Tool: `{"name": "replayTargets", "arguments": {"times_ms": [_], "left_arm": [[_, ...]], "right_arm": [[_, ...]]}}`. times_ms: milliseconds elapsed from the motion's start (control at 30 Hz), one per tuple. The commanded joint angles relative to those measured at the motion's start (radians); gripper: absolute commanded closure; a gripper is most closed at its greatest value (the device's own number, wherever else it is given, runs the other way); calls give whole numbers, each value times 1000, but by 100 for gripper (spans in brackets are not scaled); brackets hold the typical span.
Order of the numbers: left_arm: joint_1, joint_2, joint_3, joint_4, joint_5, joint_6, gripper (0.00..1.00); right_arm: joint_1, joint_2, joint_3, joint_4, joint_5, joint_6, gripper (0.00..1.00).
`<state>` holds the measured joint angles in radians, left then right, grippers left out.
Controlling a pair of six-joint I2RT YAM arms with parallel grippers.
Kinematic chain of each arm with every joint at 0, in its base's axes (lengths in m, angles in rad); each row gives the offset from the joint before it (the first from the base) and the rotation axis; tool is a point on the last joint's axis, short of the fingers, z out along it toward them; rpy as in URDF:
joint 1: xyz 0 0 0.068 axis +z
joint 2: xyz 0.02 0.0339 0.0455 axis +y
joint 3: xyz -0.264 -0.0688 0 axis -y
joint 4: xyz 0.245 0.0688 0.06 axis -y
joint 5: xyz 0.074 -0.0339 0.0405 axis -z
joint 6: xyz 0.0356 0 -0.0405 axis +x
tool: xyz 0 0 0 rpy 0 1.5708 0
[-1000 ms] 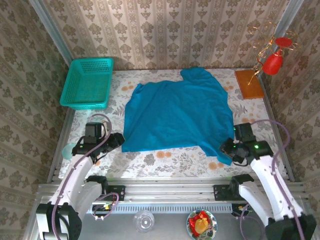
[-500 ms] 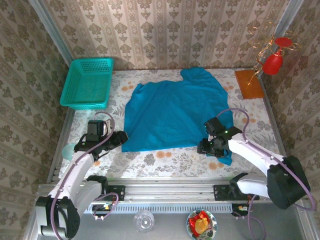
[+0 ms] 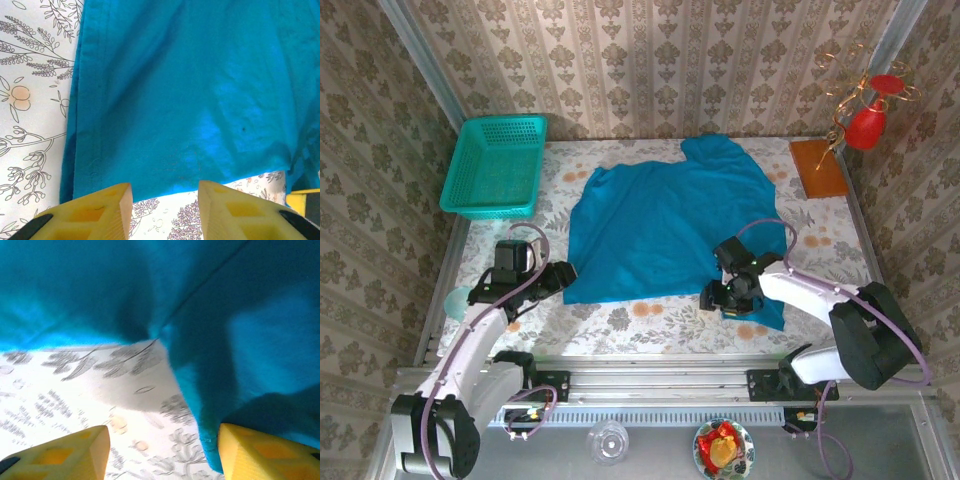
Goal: Fold the inside-out t-shirt
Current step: Smooth out the T-shirt at the center of the table, then move the T-shirt to the center of the table.
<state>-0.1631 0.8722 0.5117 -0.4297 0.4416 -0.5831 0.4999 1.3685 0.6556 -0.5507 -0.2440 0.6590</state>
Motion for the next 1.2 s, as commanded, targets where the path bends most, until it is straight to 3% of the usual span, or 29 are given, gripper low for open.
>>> {"name": "replayTargets", "arguments": {"times_ms": [0,100,267,367,467,567,600,833,1000,1167], "left_arm": [[-4,-14,22,11,12,-3,61],[-3,-6,24,14,21,-3,61],[-23,7,46,8,28,15,61],[-46,29,55,25,30,28,62],[-75,82,69,51,36,38,63],[-109,153,96,84,33,44,64],[-122,177,105,94,25,46,64],[-163,322,131,171,-5,55,63],[-171,381,88,193,-69,39,63],[-171,334,-47,206,-122,-39,63]], "right_arm": [[13,-49,-27,55,-160,74,39],[8,-108,10,20,-156,65,36],[-47,-192,75,-112,-34,22,29],[-144,-207,81,-173,48,-6,24],[-277,-204,56,-159,49,-34,21],[-392,-183,35,-96,3,-56,3],[-425,-167,34,-75,-23,-66,1],[-598,-66,6,9,-83,-87,0],[-679,-20,-24,-34,-31,-40,4],[-722,-103,-68,-118,95,54,7]]}}
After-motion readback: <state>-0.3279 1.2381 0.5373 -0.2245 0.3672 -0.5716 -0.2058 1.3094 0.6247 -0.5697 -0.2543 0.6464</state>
